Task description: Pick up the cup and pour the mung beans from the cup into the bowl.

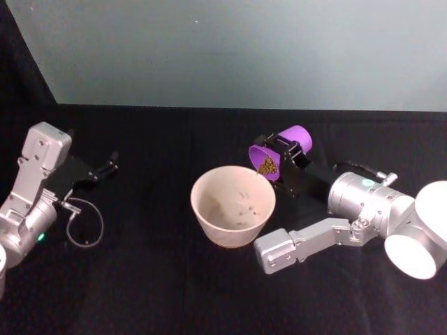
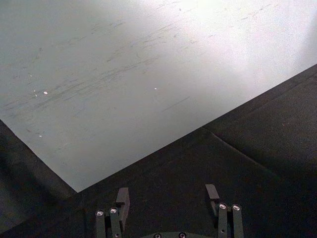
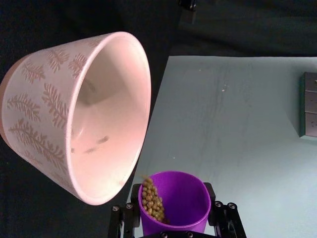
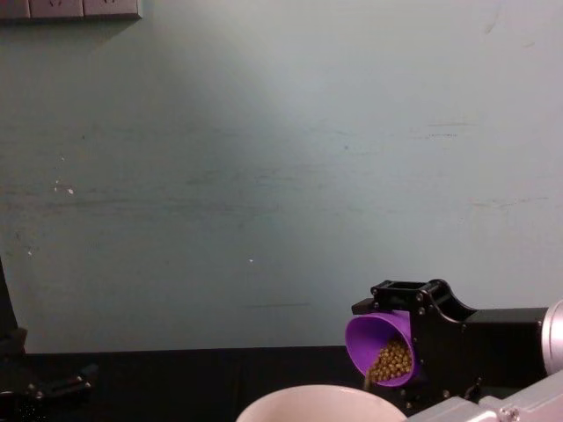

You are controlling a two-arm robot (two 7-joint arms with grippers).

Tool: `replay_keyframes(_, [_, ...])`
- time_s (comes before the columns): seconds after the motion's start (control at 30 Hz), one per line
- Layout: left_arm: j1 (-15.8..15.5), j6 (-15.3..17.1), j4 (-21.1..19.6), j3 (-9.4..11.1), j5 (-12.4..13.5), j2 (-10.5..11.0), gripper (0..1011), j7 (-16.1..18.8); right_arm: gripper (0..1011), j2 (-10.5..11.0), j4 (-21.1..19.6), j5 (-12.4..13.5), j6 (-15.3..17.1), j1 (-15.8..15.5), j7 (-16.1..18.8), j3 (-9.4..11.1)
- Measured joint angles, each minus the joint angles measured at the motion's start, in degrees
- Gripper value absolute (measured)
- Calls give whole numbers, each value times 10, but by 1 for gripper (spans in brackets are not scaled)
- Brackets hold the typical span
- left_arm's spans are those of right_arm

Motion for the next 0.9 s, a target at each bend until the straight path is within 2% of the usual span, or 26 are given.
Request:
replay_keyframes(0.5, [0, 0, 0, 0, 0, 0, 1000, 0, 739, 2, 0, -26, 7, 6, -9, -9])
replay_keyframes(0.9, [0, 0, 0, 0, 0, 0, 1000, 0, 739, 7, 0, -58, 10, 13, -23, -23])
